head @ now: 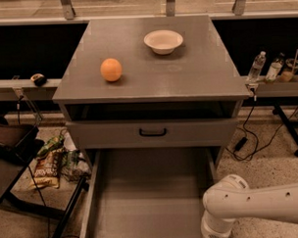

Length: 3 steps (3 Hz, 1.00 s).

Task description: Open middle drawer

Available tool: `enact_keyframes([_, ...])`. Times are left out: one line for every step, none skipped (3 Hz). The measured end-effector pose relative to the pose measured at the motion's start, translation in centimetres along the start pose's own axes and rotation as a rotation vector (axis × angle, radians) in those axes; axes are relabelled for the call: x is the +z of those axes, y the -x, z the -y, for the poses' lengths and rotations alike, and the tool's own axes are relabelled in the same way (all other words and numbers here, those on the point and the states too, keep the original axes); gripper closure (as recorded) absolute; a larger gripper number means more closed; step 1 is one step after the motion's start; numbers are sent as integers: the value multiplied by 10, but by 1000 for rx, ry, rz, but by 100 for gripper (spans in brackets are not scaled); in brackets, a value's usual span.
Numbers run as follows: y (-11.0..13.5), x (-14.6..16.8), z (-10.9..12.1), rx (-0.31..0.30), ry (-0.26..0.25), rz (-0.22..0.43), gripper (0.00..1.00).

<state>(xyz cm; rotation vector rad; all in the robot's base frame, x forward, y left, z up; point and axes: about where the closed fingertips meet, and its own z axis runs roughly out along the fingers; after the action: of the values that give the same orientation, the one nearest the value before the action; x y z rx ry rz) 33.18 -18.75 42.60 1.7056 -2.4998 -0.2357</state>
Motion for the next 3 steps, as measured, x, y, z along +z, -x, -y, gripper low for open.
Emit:
enact_keyframes([-1, -6, -3, 1, -2, -1, 0])
enact_keyframes([-17, -61, -7, 25, -43, -29, 0])
enact_keyframes([-45, -175, -41, 78, -64, -41, 0])
